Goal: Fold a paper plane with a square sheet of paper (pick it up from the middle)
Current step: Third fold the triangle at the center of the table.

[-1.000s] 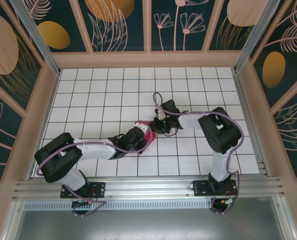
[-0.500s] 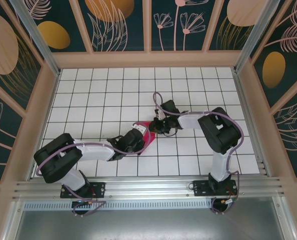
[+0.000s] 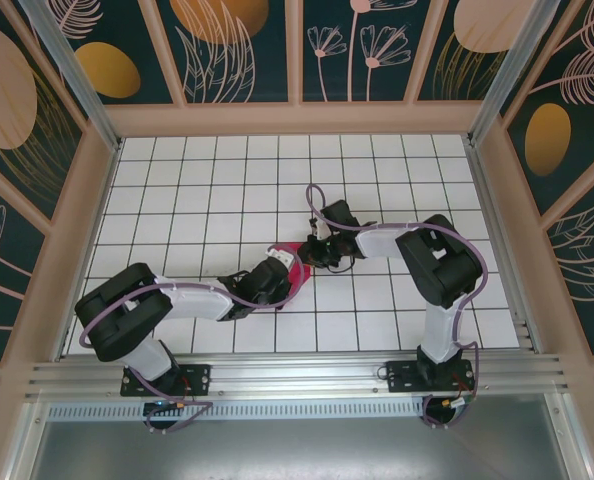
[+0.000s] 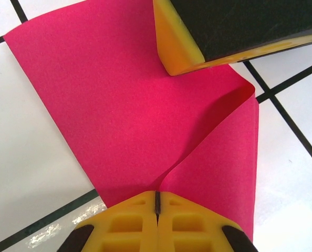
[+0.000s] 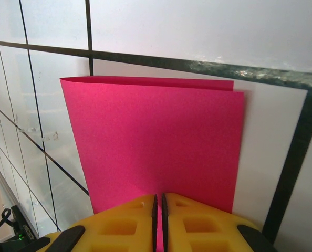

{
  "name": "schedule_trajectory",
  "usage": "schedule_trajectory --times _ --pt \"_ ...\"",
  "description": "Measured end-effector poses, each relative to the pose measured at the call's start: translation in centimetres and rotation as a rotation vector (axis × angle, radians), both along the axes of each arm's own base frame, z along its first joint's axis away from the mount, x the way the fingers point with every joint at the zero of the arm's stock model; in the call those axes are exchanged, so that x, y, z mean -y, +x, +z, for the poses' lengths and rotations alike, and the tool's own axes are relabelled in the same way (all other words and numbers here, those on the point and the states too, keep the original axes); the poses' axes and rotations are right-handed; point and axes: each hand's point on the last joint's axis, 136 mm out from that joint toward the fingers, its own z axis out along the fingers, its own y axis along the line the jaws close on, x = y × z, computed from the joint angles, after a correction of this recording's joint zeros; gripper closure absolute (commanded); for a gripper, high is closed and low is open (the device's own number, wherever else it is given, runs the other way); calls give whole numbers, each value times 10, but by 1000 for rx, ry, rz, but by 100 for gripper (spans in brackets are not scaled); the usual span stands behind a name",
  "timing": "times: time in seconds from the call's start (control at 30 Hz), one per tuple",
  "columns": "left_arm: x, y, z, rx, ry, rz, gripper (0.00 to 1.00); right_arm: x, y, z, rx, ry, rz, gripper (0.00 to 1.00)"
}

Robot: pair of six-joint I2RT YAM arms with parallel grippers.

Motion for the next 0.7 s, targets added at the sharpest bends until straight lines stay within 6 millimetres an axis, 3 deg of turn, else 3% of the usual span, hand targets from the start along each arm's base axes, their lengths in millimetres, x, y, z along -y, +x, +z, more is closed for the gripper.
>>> schedule_trajectory --times 0.7 --pt "3 3 -2 13 -2 -6 100 3 -4 2 -4 6 -15 82"
